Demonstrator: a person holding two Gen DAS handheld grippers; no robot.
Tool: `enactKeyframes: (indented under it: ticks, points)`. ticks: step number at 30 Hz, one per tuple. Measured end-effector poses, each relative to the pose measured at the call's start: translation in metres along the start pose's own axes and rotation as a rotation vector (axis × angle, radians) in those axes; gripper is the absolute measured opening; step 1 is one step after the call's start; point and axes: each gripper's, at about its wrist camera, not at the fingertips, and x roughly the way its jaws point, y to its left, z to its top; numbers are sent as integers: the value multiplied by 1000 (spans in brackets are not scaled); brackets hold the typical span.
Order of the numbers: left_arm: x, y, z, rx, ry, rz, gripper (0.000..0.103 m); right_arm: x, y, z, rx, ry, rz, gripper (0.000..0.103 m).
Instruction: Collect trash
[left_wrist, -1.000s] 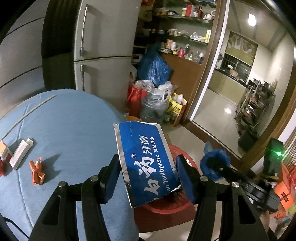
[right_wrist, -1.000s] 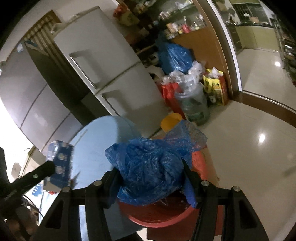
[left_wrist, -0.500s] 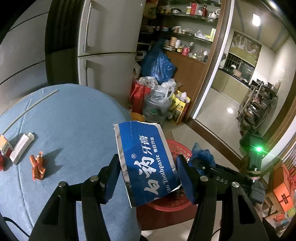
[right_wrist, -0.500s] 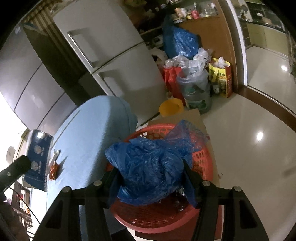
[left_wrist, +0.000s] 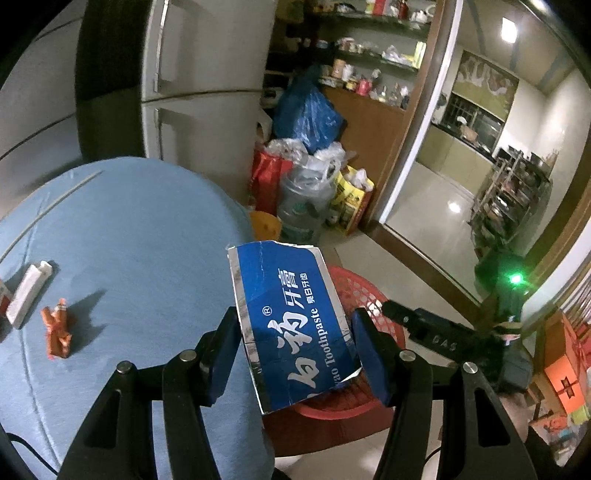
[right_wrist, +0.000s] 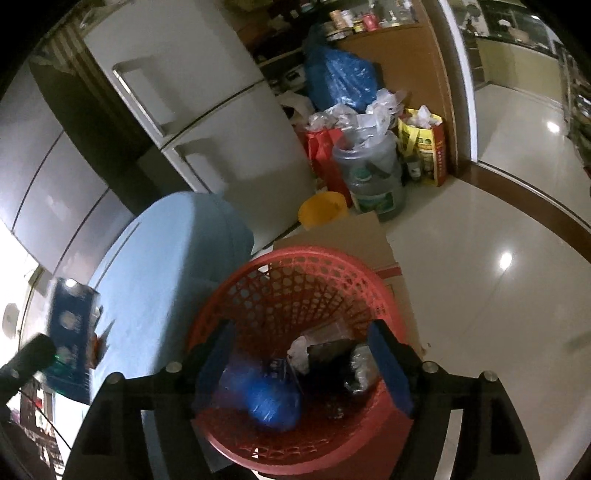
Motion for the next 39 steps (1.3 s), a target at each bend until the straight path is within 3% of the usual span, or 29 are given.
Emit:
enactKeyframes:
  ticks: [13,21,31,39]
  points:
    - [66,-30,5,68,120,-84,64,-18,-30,5,113,-38,-2,78]
    - [92,-34,9,86,173,-64,75,-23,-30,9,114,-52,5,78]
    - [57,2,11,6,119,-36,78,-21,-19,10,104,-51,19,78]
    - [11,47,-1,-97,43,14,80,-17,20,9,40,-44,58,78]
